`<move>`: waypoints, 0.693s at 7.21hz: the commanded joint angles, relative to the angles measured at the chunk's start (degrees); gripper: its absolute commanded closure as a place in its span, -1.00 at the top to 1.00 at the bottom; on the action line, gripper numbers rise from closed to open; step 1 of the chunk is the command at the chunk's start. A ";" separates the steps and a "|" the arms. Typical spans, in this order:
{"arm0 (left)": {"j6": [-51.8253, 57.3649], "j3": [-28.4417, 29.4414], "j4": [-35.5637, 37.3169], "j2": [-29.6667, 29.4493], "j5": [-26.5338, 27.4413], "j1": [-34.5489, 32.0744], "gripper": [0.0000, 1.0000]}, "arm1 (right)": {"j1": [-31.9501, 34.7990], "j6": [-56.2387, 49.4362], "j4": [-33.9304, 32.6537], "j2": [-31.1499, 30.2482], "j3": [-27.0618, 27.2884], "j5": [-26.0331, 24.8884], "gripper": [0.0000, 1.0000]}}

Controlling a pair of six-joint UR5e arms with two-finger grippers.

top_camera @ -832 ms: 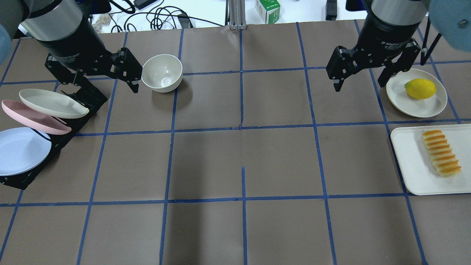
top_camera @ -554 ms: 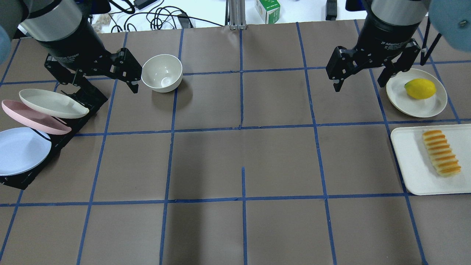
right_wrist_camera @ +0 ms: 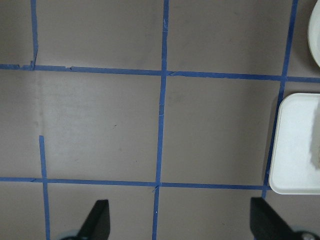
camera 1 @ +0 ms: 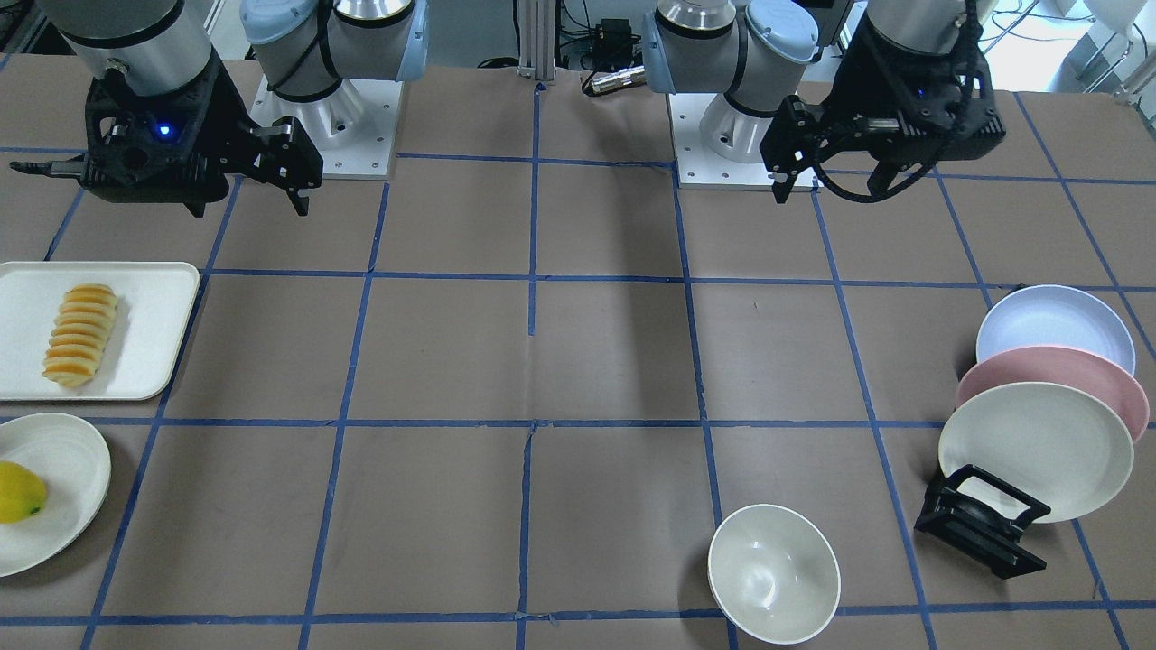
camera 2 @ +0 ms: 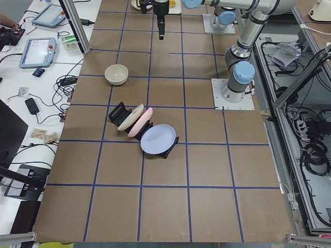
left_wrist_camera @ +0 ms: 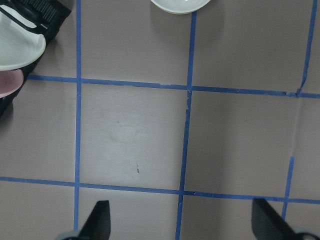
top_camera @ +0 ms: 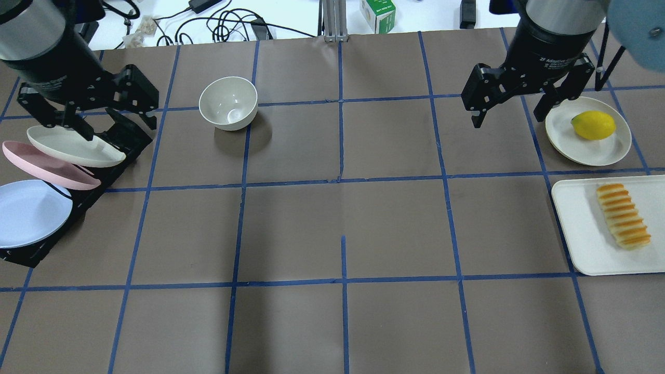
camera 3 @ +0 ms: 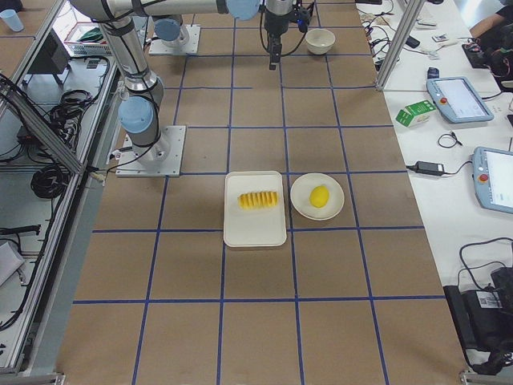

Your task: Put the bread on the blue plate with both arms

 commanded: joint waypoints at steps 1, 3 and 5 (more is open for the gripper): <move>0.87 -2.01 0.32 0.27 -0.02 16.26 1.00 | -8.03 -0.86 0.39 0.33 0.33 0.07 1.00; 11.38 -3.42 0.57 -2.35 4.42 29.12 1.00 | -18.50 -13.63 -1.27 0.33 3.74 -0.54 1.00; 13.88 -8.32 13.54 -7.35 15.23 31.98 1.00 | -27.65 -22.64 -6.24 0.42 8.04 -0.45 1.00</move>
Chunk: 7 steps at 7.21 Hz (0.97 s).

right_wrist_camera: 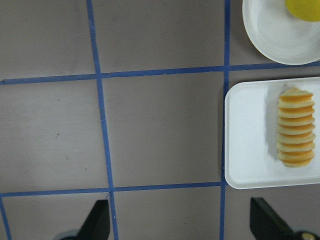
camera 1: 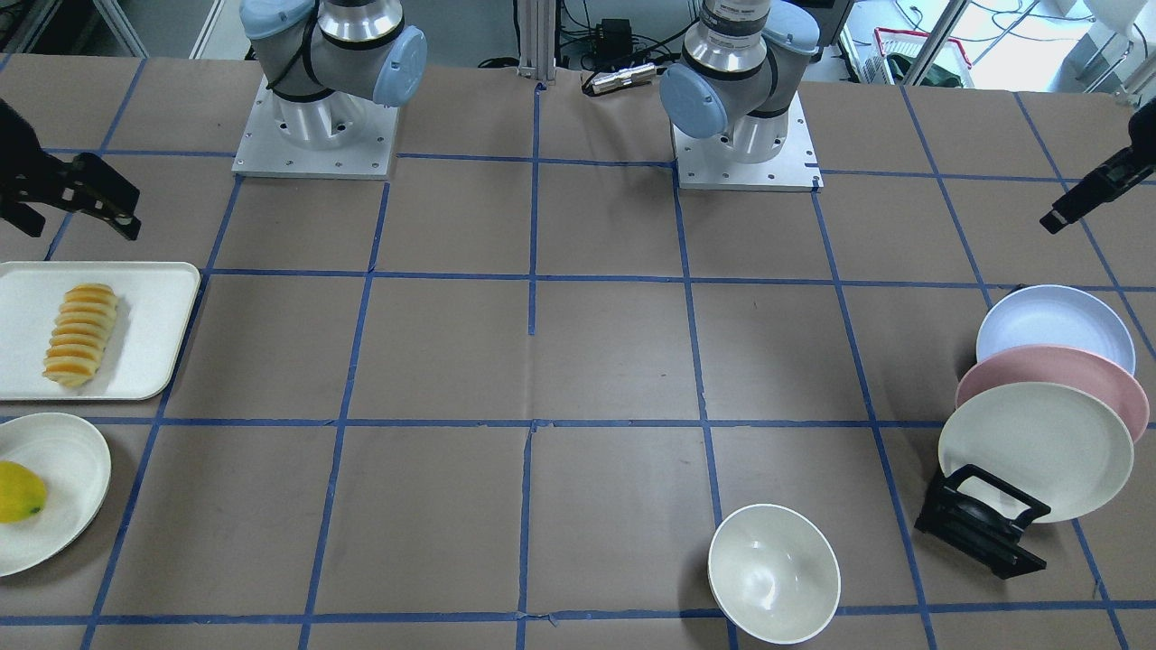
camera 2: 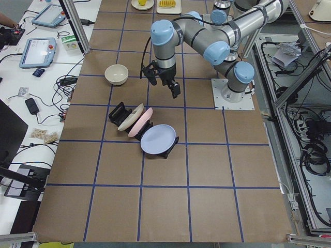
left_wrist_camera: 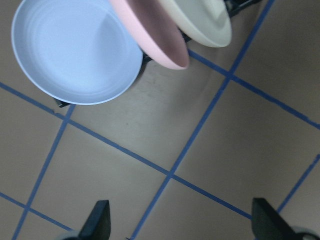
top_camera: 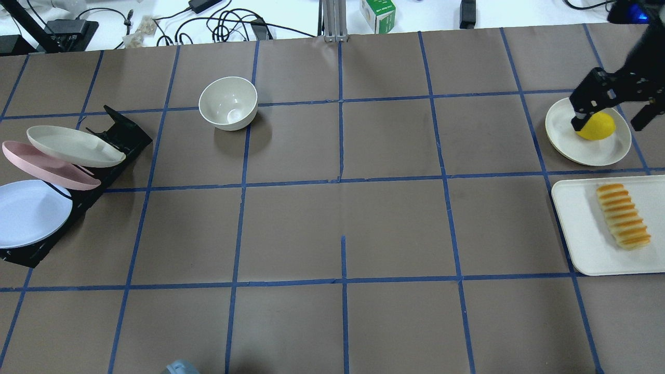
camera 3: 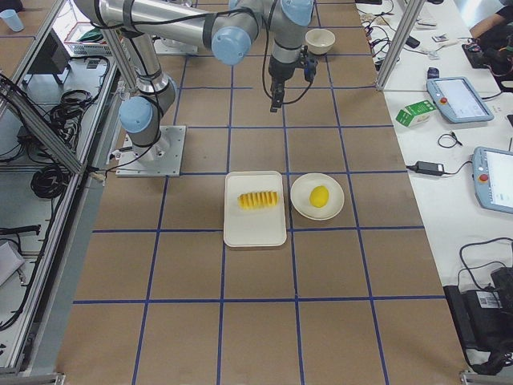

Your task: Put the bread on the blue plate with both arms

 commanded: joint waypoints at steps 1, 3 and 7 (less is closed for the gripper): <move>1.92 -3.86 7.46 -4.60 6.06 5.07 1.00 | -8.41 -7.24 -8.95 0.41 6.83 -0.35 1.00; 0.60 -3.52 14.63 -10.03 5.27 9.83 1.00 | -11.33 -11.57 -22.46 0.42 15.00 -3.43 1.00; 1.56 -3.17 21.85 -15.41 1.43 11.50 0.77 | -16.49 -21.55 -32.77 8.56 21.11 -3.08 1.00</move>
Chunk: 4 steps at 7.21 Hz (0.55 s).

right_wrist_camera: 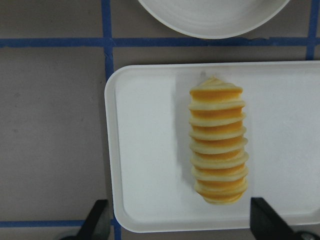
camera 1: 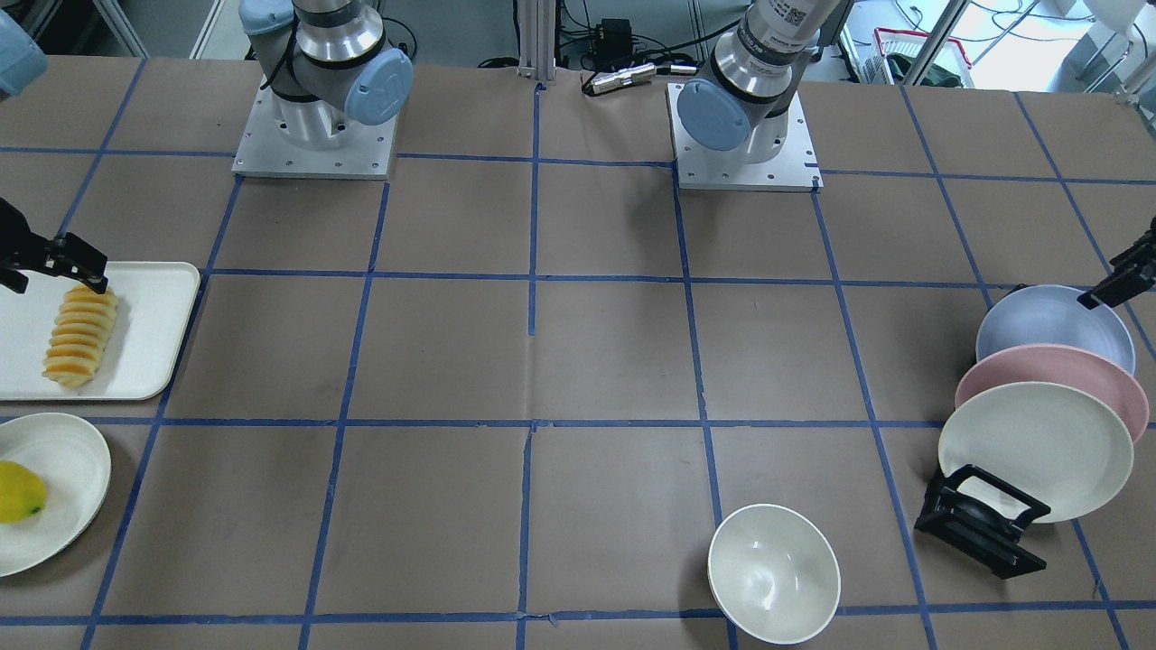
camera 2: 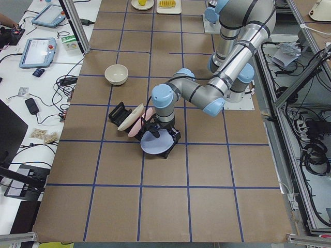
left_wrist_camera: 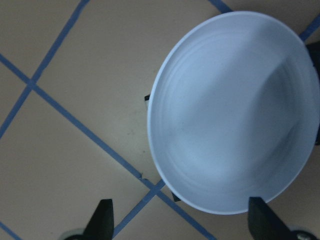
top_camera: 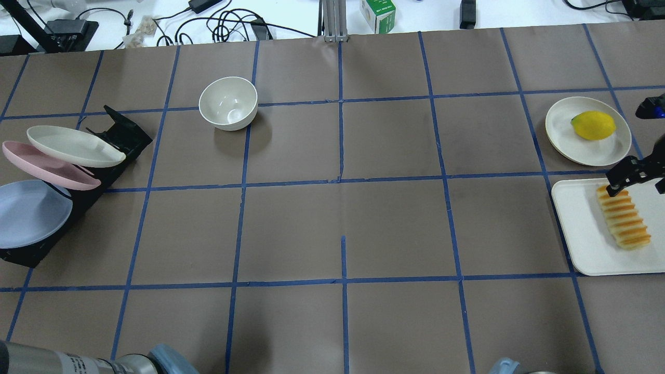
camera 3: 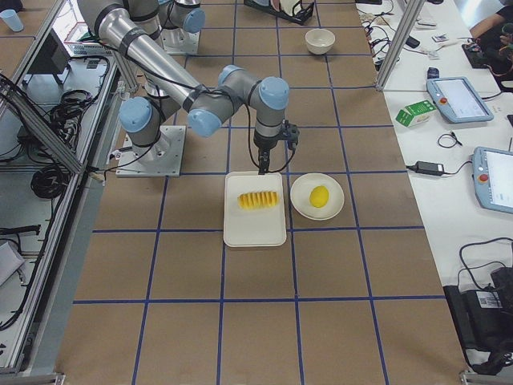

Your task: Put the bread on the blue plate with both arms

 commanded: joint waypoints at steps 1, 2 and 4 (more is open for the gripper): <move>0.32 -0.63 4.00 -2.10 8.77 1.20 0.79 | -3.75 -4.46 -7.13 6.51 0.65 -0.10 1.00; 0.06 -0.64 6.18 -4.28 8.64 1.29 0.81 | -3.84 -3.94 -8.89 8.20 0.65 -0.27 1.00; -0.30 -0.28 6.38 -5.71 8.03 1.20 0.63 | -3.84 0.70 -9.88 10.32 1.00 -0.45 1.00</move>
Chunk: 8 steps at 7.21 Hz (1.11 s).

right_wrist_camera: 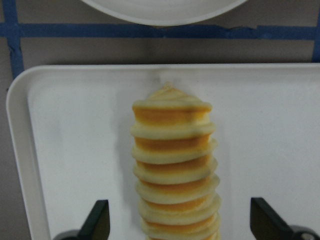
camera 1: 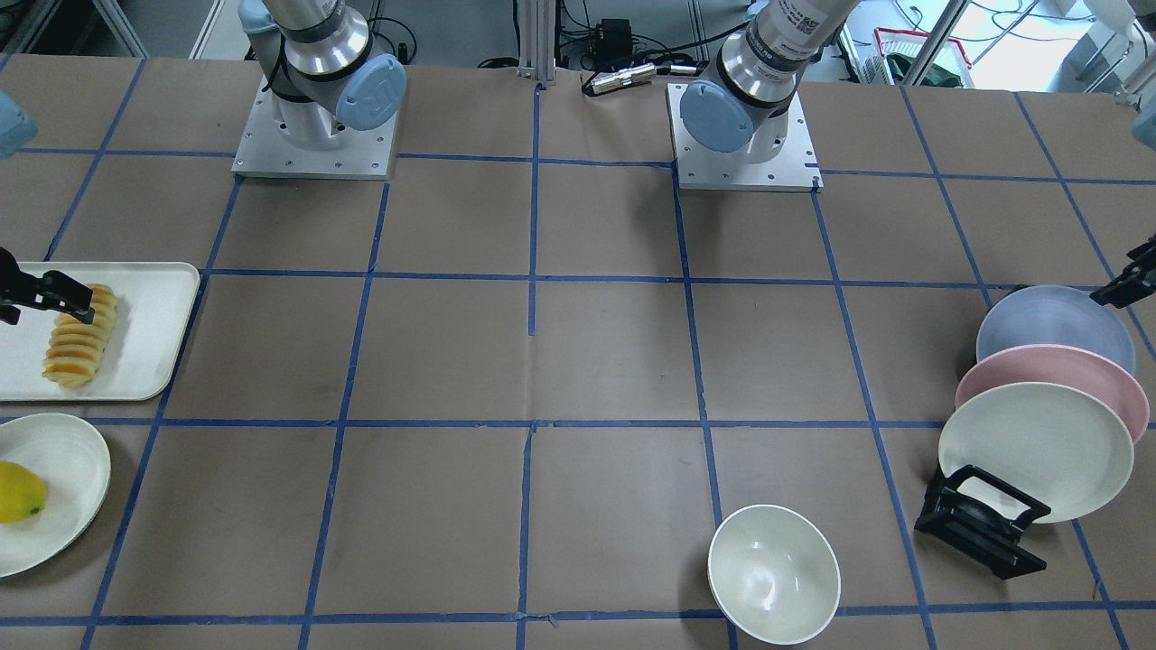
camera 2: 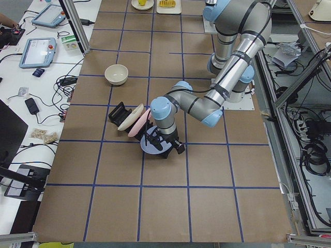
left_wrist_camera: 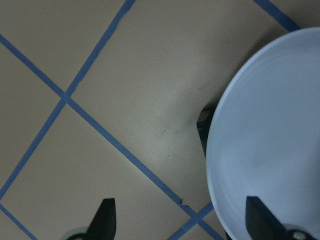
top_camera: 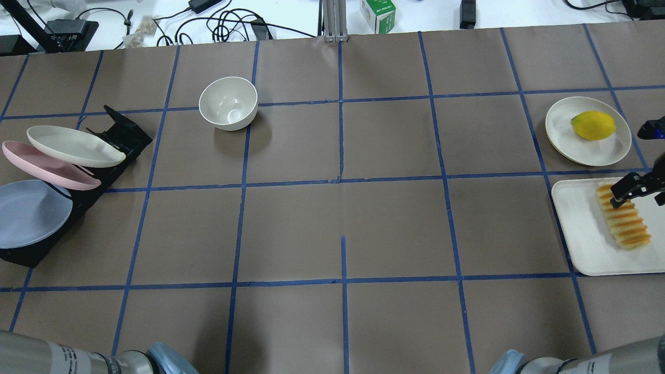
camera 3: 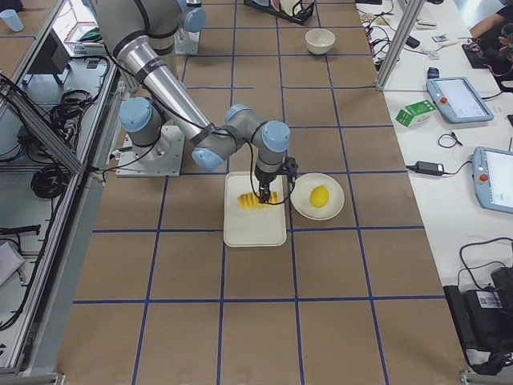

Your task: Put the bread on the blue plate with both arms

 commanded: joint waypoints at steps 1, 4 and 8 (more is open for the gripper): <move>-0.41 -0.10 0.32 -0.81 -2.69 0.02 0.59 | 0.00 2.88 -0.32 1.49 0.55 -0.04 1.00; -0.50 -0.19 0.41 -1.42 -4.30 0.02 0.05 | 0.00 3.14 -1.02 4.12 0.64 -2.83 1.00; 0.20 0.52 0.41 -1.78 -6.06 0.02 -0.91 | 0.00 6.66 0.12 3.69 0.38 -3.20 -1.00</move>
